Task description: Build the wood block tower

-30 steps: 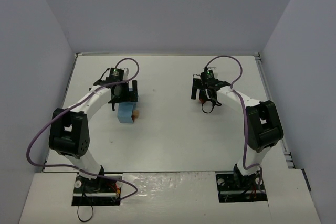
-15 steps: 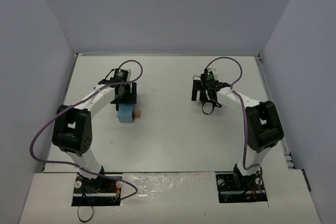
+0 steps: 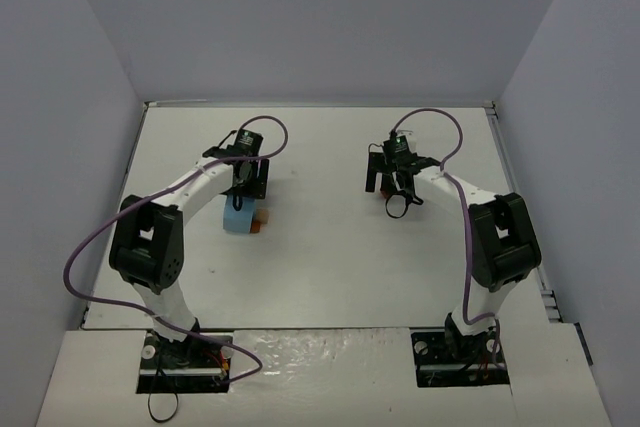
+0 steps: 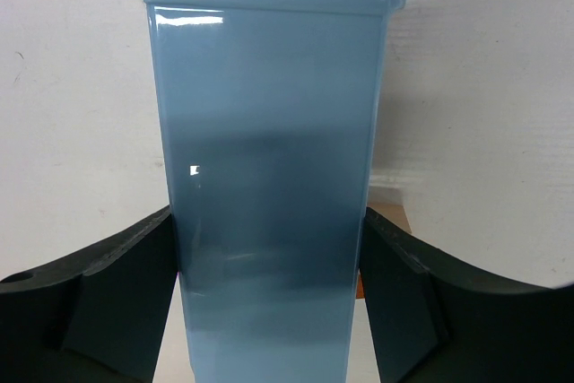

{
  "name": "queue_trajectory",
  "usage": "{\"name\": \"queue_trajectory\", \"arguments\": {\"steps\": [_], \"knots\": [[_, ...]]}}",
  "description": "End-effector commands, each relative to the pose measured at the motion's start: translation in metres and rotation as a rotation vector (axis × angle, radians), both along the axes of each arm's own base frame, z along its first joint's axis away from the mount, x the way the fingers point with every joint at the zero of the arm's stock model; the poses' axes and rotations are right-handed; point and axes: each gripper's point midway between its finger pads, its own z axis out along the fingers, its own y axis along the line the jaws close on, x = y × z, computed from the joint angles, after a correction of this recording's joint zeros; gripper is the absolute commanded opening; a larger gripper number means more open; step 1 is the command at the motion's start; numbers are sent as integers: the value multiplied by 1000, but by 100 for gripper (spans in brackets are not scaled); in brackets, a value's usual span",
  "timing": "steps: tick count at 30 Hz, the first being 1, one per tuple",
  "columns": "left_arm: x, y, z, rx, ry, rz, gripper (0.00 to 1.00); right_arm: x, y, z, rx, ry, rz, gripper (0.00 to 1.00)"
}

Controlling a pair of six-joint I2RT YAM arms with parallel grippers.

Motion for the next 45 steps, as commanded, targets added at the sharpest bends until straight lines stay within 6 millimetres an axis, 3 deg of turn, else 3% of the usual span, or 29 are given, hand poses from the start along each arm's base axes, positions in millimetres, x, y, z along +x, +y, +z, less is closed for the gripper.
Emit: {"name": "queue_trajectory", "arguments": {"steps": [1, 11, 15, 20, 25, 30, 35, 40, 42, 45], "knots": [[5, -9, 16, -21, -29, -9, 0, 10, -4, 27, 6, -75, -13, 100], [6, 33, 17, 131, -2, 61, 0, 11, -10, 27, -2, -77, -31, 100], [5, 1, 24, 99, -8, -21, 0, 11, -9, 27, -1, -78, -32, 100], [-2, 9, 9, 70, 39, 11, 0, 11, -10, 29, -2, -82, -33, 100], [-9, -3, 7, 36, 54, -39, 0, 11, -10, 28, 1, -78, -33, 100], [-11, 25, 3, 82, 65, 26, 0, 12, -10, 29, 2, -81, -33, 100], [-11, 24, 1, 107, 68, 9, 0, 12, -9, 28, 5, -78, -32, 100], [-11, 38, 0, 143, 67, 42, 0, 11, -10, 30, 3, -83, -36, 100], [-12, 31, -2, 135, 71, 26, 0, 11, -11, 30, 3, -82, -35, 100], [-13, 4, -2, 114, 69, -36, 0, 12, -9, 29, 11, -79, -34, 100]]}}
